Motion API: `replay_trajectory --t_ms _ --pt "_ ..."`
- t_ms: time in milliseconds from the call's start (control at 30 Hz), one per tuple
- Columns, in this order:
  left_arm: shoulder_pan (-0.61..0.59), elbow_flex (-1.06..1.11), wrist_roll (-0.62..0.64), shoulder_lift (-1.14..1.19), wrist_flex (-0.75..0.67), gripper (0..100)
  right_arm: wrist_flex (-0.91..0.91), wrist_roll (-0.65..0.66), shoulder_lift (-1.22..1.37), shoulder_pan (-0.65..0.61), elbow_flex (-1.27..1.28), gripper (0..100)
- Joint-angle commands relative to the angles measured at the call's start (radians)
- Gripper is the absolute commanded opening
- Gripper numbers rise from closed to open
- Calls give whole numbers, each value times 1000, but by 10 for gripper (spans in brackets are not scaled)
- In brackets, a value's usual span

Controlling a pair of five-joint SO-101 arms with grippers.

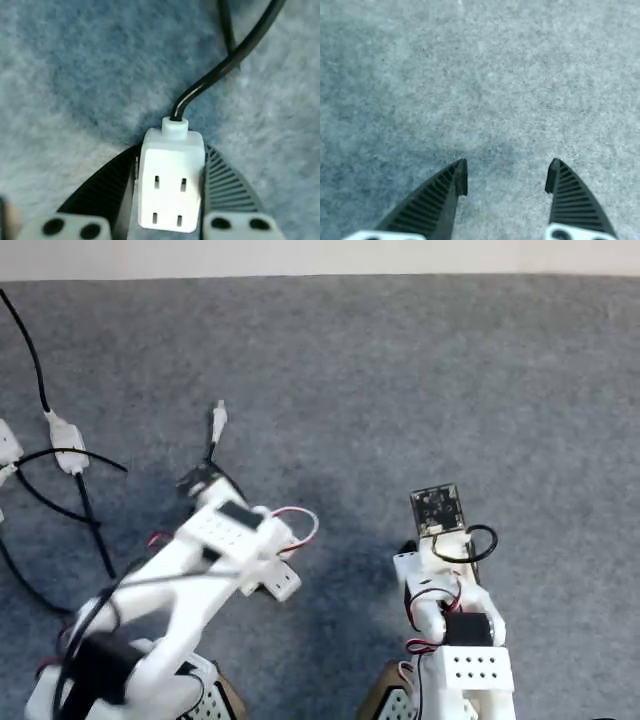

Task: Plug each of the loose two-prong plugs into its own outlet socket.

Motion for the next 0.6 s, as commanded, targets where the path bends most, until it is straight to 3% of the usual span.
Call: replay_trajectory --t_ms 0,100,200,433,567 --pt "-99 147 92 -180 -207 4 -25 12 12 -10 16 252" --pt "-170 228 97 -291 -293 4 -25 12 13 -10 16 252" --pt "-237 251 94 -369 -278 4 -25 12 13 -12 16 252" --pt "-282 90 94 -395 86 4 -25 12 13 -12 16 252" --pt "-282 30 94 -317 157 4 -25 12 13 -12 16 252"
